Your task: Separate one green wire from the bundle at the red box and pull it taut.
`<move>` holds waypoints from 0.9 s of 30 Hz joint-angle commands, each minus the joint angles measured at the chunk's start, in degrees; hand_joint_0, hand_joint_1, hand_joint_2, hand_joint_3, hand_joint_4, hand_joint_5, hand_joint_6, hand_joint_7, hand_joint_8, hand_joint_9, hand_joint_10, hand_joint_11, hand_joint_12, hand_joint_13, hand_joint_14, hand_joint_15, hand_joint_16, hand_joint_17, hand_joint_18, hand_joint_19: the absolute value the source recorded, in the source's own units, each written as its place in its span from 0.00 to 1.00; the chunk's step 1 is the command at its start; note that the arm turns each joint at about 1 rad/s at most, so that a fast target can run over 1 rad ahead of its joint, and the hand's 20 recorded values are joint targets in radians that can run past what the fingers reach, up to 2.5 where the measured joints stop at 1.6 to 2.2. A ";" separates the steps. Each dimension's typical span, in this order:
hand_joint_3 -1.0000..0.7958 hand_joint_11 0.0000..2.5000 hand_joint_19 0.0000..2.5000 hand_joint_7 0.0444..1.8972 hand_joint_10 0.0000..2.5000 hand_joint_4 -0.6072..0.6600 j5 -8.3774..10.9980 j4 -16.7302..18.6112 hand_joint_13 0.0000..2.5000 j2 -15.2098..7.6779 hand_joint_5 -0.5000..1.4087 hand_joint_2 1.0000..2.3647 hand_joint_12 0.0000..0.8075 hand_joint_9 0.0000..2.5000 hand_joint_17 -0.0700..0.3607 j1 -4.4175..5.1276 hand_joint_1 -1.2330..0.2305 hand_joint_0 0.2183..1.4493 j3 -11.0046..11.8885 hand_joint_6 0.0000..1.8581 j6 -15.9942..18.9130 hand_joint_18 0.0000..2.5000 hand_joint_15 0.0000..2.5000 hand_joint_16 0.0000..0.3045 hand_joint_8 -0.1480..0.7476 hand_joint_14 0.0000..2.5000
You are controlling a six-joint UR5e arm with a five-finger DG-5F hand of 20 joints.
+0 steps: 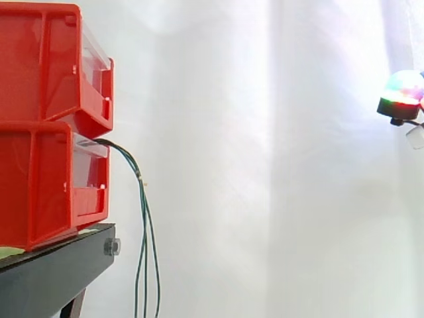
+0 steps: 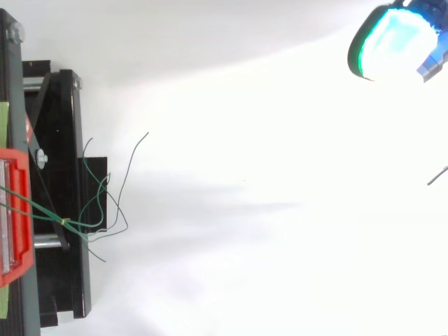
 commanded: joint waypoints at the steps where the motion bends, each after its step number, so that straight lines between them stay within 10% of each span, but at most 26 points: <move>1: 0.30 0.07 0.15 0.39 0.00 0.68 0.00 0.00 0.16 -0.01 0.15 0.00 0.52 0.22 0.50 0.00 0.48 0.28 0.00 0.27 0.00 0.19 0.05 0.21 0.53 0.00; 27: 0.31 0.08 0.15 0.40 0.00 0.71 0.00 0.00 0.19 -0.01 0.15 0.00 0.51 0.22 0.49 0.00 0.48 0.28 0.00 0.27 0.00 0.21 0.07 0.21 0.54 0.00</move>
